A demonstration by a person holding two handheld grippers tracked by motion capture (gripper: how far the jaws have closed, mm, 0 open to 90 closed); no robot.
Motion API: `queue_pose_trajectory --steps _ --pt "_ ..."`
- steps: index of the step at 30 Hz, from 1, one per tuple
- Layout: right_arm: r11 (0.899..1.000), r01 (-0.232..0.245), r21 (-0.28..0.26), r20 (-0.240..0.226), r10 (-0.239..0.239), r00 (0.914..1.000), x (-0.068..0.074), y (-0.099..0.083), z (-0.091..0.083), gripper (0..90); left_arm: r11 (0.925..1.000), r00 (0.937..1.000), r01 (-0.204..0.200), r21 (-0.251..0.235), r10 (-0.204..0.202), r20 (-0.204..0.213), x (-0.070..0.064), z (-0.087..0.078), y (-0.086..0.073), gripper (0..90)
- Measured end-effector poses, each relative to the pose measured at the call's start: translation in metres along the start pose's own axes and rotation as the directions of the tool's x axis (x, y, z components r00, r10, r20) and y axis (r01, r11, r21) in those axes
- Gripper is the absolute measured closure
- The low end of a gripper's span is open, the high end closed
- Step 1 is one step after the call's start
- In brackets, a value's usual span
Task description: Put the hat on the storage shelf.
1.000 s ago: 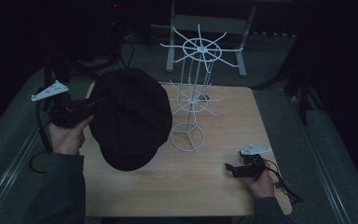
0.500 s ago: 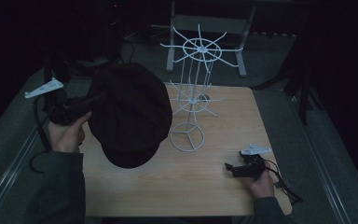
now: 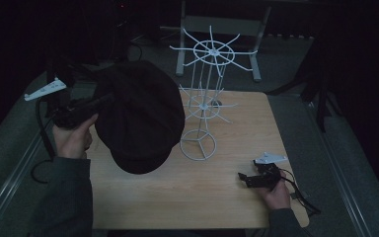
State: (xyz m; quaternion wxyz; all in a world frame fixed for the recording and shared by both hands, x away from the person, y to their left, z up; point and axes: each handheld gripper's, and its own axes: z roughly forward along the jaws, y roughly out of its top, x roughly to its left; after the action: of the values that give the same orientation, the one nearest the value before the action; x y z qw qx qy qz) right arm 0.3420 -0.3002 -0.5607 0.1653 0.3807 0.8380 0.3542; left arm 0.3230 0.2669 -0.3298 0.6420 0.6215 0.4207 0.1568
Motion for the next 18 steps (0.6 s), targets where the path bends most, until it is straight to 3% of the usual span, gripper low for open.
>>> queue_pose_trajectory --steps 18 --pt "1.000 0.000 0.000 0.000 0.000 1.0000 0.0000 0.0000 0.0000 12.3 0.9992 0.9980 0.003 -0.040 -0.001 0.063 -0.0041 0.0047 0.0085 77.3"
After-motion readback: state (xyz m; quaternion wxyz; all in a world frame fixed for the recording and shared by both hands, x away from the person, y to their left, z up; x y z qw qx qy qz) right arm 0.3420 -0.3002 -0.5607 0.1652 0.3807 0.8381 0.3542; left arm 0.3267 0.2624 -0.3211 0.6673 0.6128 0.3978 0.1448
